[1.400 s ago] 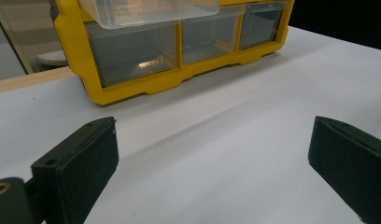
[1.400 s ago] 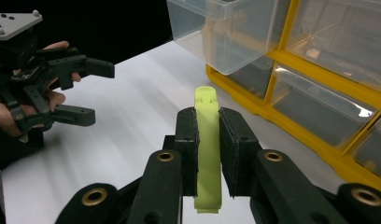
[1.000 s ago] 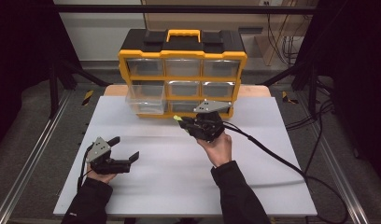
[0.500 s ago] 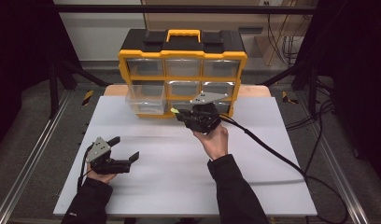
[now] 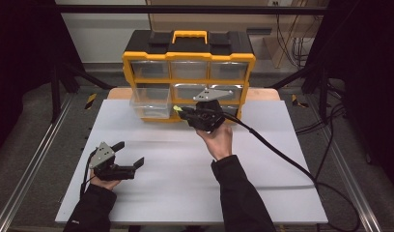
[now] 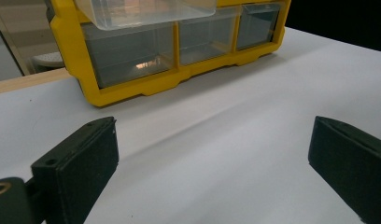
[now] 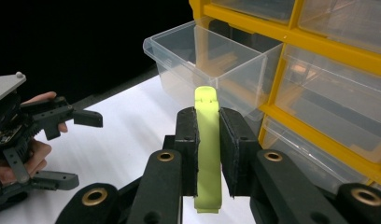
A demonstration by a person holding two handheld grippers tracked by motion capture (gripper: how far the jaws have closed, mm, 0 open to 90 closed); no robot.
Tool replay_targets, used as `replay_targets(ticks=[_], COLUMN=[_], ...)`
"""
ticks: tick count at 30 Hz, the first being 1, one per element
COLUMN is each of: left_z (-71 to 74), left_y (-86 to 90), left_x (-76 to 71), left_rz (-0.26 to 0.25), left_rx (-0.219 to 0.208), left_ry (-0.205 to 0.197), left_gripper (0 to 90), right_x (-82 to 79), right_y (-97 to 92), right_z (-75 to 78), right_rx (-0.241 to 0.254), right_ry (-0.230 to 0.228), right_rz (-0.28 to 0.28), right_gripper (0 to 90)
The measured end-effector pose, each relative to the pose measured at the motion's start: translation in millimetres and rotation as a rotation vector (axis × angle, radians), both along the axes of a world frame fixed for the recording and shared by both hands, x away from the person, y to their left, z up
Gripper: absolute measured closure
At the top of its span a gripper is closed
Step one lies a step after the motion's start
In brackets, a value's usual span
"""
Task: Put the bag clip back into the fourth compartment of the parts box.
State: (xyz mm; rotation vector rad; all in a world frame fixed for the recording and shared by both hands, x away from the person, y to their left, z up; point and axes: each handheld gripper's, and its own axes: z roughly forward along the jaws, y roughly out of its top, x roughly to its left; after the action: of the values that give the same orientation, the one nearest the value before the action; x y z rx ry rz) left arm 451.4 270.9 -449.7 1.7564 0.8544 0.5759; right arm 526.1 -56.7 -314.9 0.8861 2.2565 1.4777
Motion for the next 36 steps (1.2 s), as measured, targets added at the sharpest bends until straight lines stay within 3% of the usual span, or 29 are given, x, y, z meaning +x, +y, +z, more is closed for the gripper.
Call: replay_targets(ticks=[36], left_z=[0.0], left_y=[0.1], left_x=[-0.1], left_rz=[-0.002], left_rx=[0.0], left_ry=[-0.001], left_gripper=[1.8], right_x=[30.0], right_y=[29.2], right_z=[14.8], right_rx=[0.014], right_ry=[-0.019], right_rz=[-0.001], right_gripper=[78.3])
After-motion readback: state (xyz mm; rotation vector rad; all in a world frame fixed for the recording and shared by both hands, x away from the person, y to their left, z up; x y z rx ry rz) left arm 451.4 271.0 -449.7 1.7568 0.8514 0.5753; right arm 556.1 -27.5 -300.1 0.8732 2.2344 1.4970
